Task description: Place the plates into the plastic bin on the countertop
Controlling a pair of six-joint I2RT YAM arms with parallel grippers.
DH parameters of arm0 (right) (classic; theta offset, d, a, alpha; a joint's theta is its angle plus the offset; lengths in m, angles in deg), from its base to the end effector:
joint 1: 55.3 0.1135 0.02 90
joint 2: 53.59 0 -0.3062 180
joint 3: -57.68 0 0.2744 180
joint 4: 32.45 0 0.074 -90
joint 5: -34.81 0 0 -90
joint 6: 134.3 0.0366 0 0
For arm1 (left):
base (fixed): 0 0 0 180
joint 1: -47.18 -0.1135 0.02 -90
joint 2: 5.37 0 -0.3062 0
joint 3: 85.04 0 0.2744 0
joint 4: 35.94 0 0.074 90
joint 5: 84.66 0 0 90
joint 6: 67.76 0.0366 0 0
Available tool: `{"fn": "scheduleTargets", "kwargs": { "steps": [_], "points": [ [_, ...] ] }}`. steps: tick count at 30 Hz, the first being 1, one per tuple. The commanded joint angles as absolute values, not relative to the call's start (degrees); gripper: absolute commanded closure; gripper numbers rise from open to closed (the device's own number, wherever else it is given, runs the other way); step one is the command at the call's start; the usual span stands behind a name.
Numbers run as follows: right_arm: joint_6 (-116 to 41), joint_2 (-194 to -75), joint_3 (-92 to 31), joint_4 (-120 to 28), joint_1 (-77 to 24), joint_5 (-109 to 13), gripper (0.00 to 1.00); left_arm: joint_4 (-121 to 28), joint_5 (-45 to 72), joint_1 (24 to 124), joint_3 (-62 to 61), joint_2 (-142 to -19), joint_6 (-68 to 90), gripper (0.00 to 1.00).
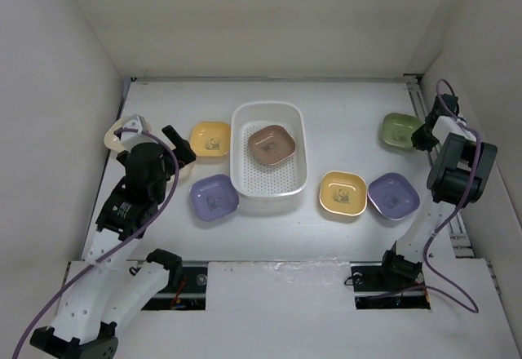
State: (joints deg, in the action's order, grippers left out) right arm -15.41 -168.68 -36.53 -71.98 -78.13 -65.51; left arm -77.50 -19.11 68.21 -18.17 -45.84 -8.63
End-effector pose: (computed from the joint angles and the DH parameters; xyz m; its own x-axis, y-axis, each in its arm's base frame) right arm 0.4219 -0.1847 0.1973 -0.4779 0.7169 -0.5076 0.7928 0.6008 0.1022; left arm 0.1328 -0.0348 0.4062 -0.1858 -0.4290 -0.8840 -0.1649 0.9005 -0.4023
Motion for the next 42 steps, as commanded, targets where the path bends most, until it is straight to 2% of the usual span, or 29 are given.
{"fn": "scheduleTargets", "kwargs": {
  "steps": [1,2,3,6,15,20,27,34,42],
  "points": [
    [-16.9,-170.1,-38.6,-70.6,-76.7,-64.4,0.86,-75.6,-20.0,68.4,-17.8,-46.2,-8.0,0.00],
    [-16.9,-170.1,-39.2,-71.5,-76.7,-64.4,0.95,-75.6,-20.0,68.4,-17.8,-46.2,-8.0,0.00],
    [-16.9,-170.1,-40.4,-71.5,-75.0,-64.9,1.00,-75.6,-20.0,68.4,-17.8,-46.2,-8.0,0.00],
    [-16.9,-167.0,-41.1,-72.2,-71.0,-66.0,1.00,-75.6,-20.5,68.4,-17.8,-46.8,-8.0,0.00],
    [-14.9,-153.1,-46.5,-70.3,-47.9,-73.0,1.00,-76.7,-22.1,68.4,-17.8,-48.9,-9.0,0.00],
    [-16.3,-155.3,-54.4,-72.6,-35.6,-78.5,1.00,-76.7,-22.1,67.9,-17.8,-50.6,-9.0,0.00],
    [-29.7,-162.8,-60.4,-75.6,-31.1,-65.0,1.00,-77.2,-21.6,67.4,-17.3,-51.8,-9.6,0.00],
    [-32.5,-161.5,-50.4,-70.7,-30.0,-57.0,1.00,-77.8,-20.4,67.4,-17.3,-51.8,-11.2,0.00],
    [-30.1,-161.5,-44.3,-68.5,-26.5,-58.4,1.00,-80.7,-15.9,67.4,-19.5,-51.8,-17.5,0.00]
  ]
}}
